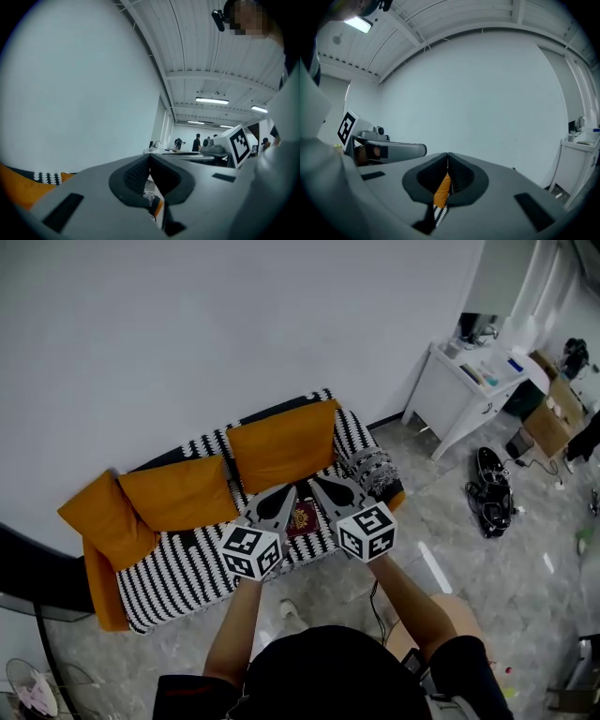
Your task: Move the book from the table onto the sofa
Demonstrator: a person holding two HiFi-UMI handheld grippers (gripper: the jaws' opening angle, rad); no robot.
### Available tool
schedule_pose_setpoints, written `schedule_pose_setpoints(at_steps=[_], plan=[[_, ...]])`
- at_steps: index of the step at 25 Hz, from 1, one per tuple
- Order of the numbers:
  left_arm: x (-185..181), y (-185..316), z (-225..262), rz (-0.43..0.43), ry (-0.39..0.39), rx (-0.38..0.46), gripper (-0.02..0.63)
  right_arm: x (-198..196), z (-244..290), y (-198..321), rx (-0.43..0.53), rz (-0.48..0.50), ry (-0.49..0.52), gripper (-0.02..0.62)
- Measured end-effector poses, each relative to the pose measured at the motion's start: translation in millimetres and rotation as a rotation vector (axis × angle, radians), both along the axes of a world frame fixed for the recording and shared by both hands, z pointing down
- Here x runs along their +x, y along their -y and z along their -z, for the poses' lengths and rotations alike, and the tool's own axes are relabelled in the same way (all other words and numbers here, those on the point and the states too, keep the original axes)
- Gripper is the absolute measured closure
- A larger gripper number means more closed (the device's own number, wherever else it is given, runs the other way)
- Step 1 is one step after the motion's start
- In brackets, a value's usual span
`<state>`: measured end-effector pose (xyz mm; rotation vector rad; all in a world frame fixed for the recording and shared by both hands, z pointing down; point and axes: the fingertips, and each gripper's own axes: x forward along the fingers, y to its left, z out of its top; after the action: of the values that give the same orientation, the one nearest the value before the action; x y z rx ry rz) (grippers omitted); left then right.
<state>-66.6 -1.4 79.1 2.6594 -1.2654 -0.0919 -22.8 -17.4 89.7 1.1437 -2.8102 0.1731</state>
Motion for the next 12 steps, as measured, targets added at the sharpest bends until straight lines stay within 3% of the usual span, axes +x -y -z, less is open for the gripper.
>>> schedule_pose_setpoints(at_steps=[12], plan=[[39,-65,6,0.037,0.018,0.028,0.589,35,8,-66,0.024,0.023,0.042,0.578]])
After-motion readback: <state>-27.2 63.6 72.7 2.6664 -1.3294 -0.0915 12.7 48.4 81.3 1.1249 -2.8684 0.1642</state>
